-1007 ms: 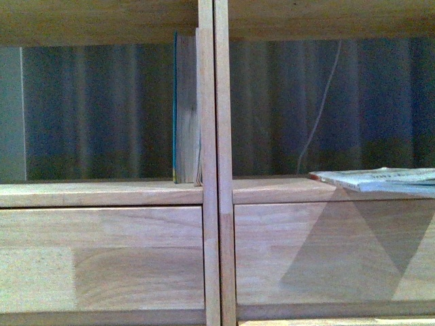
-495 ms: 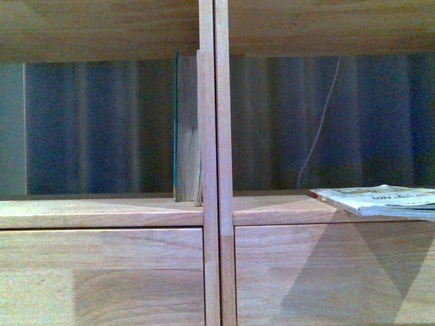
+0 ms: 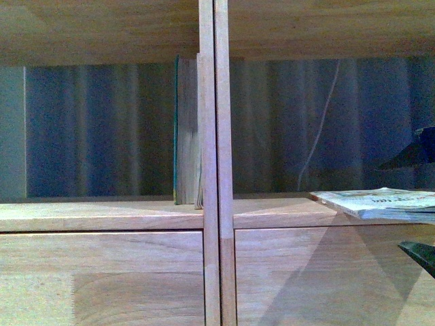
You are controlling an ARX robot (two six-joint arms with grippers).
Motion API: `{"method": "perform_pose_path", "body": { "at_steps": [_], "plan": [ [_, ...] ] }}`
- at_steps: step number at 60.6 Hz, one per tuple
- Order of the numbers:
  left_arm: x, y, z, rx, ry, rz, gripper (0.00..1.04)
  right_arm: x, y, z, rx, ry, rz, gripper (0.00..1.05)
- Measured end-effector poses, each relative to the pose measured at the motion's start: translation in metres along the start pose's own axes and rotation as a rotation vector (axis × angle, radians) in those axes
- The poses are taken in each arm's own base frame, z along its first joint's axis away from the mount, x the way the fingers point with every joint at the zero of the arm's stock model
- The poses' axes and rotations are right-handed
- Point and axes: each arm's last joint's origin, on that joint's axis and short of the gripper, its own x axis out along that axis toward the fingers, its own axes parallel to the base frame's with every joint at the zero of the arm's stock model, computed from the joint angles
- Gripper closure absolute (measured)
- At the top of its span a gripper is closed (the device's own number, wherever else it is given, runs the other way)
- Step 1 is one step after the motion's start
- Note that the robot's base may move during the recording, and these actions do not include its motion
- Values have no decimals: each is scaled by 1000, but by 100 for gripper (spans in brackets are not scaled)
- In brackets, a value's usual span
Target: Organize books on shelf
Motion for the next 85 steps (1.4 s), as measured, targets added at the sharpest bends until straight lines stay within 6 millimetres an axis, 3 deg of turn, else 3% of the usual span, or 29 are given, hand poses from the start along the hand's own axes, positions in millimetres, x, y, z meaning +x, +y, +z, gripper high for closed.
{"method": "perform_pose_path", "body": {
  "at_steps": [8, 36, 43, 58, 68, 76, 85],
  "plan": [
    [0, 0, 0, 0, 0, 0, 7, 6, -4, 9, 45, -70, -24, 9],
    [0, 0, 0, 0, 0, 0, 7, 15, 4, 6, 51, -97, 9, 83],
    [0, 0, 0, 0, 0, 0, 7, 16, 6, 3, 50, -87, 25, 97],
    [0, 0, 0, 0, 2, -8, 7, 8, 10, 1, 29, -41, 91, 97],
    [10, 11, 4, -25, 171, -374, 7, -11, 29, 1, -6, -7, 203, 97],
    [27, 29, 27, -55, 109, -503, 7, -31, 50, 3, -53, 7, 309, 97],
    [59, 52, 57, -115, 80, -482, 7, -47, 69, 1, -107, 40, 398, 97]
  ]
}}
